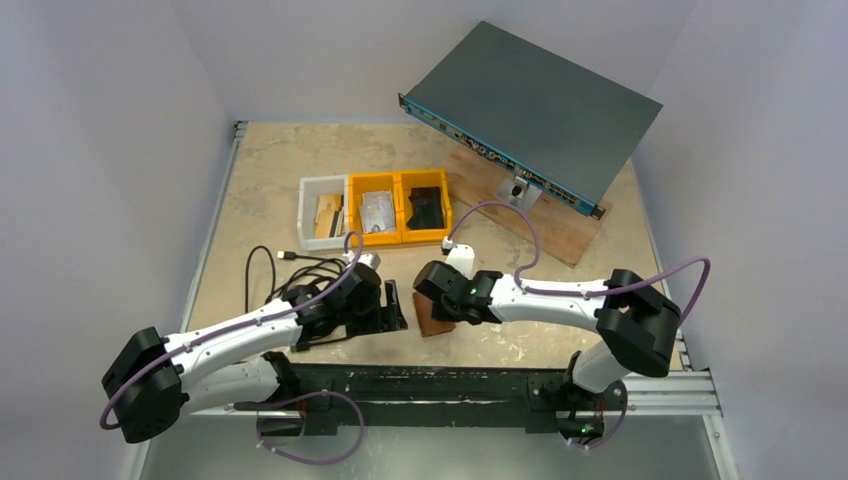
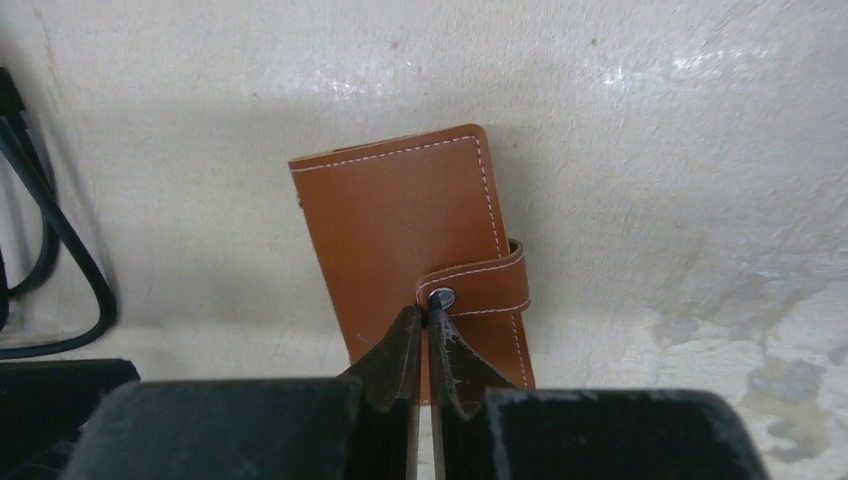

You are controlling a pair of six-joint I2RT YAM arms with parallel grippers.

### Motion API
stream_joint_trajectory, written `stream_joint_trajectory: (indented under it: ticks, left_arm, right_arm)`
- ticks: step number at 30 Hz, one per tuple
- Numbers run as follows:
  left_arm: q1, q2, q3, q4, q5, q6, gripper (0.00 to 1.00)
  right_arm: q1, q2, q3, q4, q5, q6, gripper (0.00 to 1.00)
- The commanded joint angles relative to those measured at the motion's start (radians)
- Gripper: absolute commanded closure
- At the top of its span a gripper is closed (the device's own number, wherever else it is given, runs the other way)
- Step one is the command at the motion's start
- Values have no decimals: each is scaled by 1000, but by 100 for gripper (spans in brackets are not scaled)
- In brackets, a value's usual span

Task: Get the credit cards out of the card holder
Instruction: Open the card holder at the center of the board.

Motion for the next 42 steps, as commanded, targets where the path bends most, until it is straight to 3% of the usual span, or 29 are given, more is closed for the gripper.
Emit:
stream_joint_trajectory:
  ticks: [1,4,5,12,20,26,34,42]
  left_arm:
    - [51,4,16,36,4,40,27]
    - [82,2,6,44,10,48,29]
    - [91,0,4,47,28,50,29]
    - [111,-11,-7,43,43,56,31]
    - [111,-14,-37,72,58,35,32]
    - [110,3,-32,81,61,37,33]
    - [111,22,-16,94,71,42,34]
    - [112,50,33,176,113,12,43]
  right_arm:
    - [21,-8,125,-125,125,-74,94]
    - [45,40,203,-194,184,-120,71]
    - [51,62,225,-209,197,-131,68]
    - [54,180,282,-264,240,-162,66]
    - [54,206,269,-288,278,-147,66]
    - [52,230,231,-204,237,-160,72]
    - [20,215,135,-77,120,-160,100]
    - [20,99,95,38,-58,-84,100]
